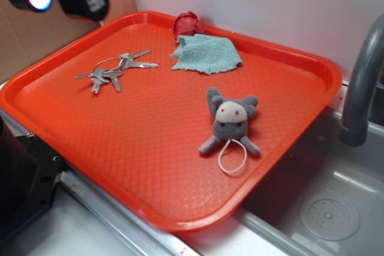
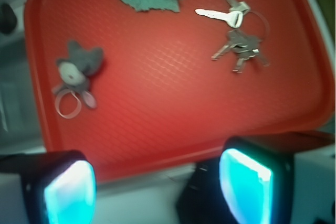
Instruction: Grab the gray animal.
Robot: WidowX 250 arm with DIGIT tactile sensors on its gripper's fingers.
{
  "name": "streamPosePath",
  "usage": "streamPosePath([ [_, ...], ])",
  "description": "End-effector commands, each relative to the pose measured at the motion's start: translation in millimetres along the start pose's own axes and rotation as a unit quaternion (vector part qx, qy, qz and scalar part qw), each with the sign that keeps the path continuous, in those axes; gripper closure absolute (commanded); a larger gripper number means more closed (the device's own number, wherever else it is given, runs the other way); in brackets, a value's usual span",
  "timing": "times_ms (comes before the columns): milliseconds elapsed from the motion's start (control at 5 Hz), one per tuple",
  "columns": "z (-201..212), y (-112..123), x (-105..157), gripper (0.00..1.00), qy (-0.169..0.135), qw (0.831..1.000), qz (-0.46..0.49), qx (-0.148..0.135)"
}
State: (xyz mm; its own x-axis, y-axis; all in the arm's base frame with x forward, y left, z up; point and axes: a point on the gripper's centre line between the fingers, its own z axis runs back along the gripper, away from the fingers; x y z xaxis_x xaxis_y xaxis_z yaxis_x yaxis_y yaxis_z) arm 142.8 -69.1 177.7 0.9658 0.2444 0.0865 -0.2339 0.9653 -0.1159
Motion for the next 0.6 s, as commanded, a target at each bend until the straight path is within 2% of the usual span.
streamPosePath([
  [0,-52.8,-51.0,39.4,0.00,-0.031,0.999,0.021,-0.015],
  [200,-78.3,-58.0,47.2,0.00,-0.030,0.999,0.019,0.004],
  [400,-78.3,-58.0,47.2,0.00,-0.030,0.999,0.019,0.004],
])
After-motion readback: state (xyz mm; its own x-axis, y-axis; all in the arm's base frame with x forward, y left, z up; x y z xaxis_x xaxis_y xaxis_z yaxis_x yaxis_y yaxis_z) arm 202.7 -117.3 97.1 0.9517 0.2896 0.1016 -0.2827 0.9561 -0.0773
